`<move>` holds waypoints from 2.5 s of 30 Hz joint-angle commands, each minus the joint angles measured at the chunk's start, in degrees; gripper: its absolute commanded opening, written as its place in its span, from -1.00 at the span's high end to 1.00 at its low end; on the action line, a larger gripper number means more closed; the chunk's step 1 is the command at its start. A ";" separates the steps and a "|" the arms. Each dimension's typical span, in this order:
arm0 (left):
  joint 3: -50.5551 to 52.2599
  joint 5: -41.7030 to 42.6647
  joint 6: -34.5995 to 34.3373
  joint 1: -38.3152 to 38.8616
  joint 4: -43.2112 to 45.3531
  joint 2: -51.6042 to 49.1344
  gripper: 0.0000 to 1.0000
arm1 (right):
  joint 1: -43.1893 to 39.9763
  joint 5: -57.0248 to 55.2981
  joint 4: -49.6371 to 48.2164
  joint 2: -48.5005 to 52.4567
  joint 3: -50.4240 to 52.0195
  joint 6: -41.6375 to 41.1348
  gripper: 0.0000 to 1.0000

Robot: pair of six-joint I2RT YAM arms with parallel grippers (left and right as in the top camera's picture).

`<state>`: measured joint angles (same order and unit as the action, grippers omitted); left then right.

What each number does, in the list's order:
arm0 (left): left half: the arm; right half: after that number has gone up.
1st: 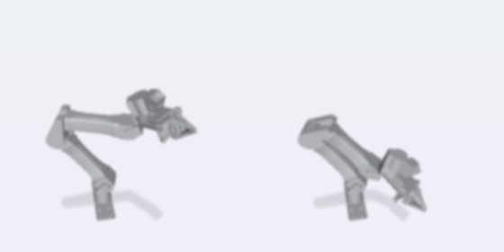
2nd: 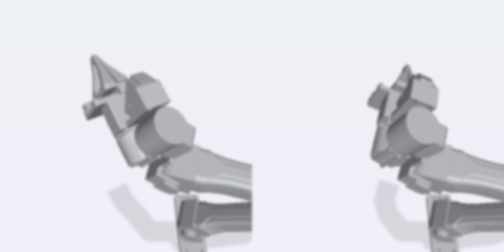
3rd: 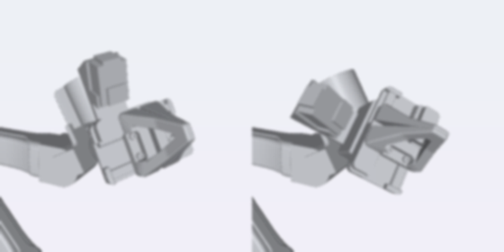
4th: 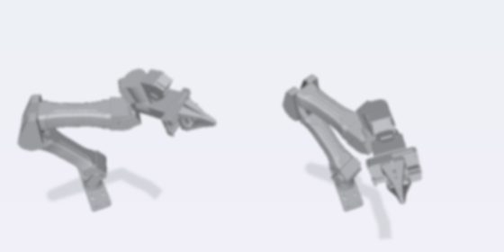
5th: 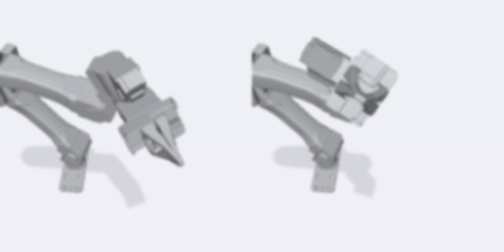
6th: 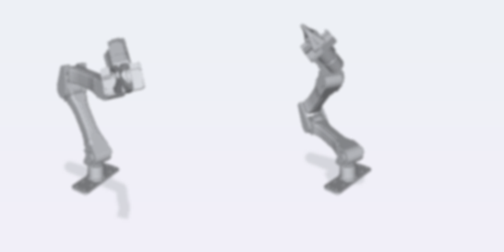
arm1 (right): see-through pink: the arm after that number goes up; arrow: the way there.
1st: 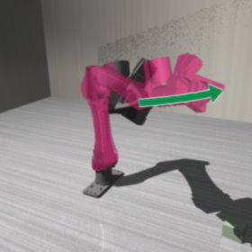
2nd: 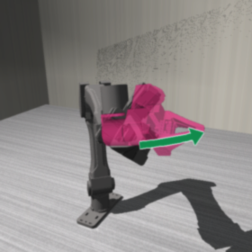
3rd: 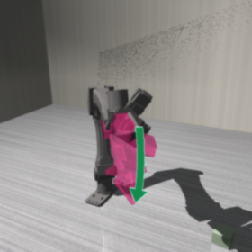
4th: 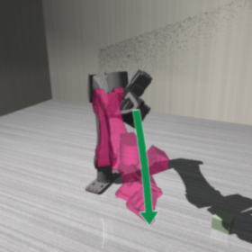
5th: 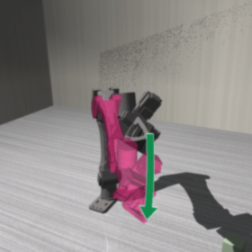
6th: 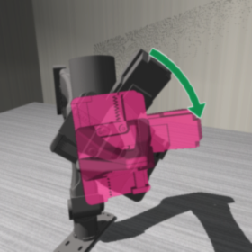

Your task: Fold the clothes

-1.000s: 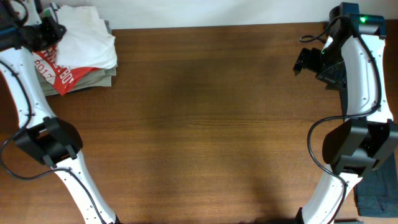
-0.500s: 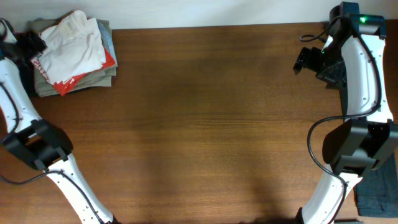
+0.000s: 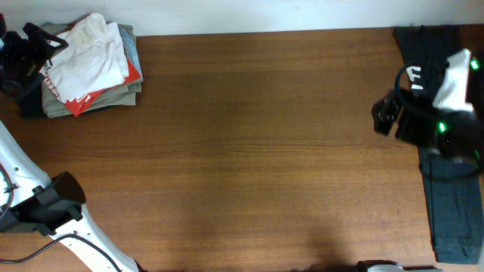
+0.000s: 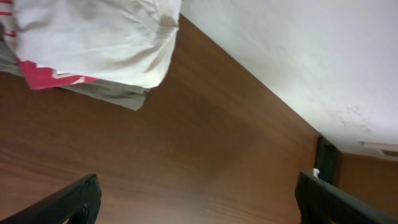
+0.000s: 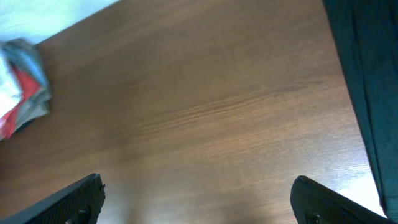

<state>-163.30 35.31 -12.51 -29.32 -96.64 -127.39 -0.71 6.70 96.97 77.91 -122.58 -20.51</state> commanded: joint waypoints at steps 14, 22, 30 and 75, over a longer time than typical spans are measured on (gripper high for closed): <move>0.02 -8.39 -0.09 0.02 -0.07 -0.09 -0.98 | 0.63 -6.82 -31.71 -43.15 50.93 3.45 -0.97; 0.02 -8.41 -0.09 0.02 -0.07 -0.09 -0.98 | -4.35 -3.58 -93.18 -77.15 112.67 3.56 -0.97; 0.02 -8.39 -0.09 0.02 -0.07 -0.09 -0.98 | -4.61 -6.36 -96.04 -77.70 122.27 1.18 -0.97; 162.83 -29.16 0.59 25.27 98.05 127.19 -0.98 | -4.61 -5.92 -92.45 -77.55 122.27 1.18 -0.97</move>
<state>-2.74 8.91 -12.64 -4.27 2.02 -3.70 -5.06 1.28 4.25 0.69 -0.62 -19.29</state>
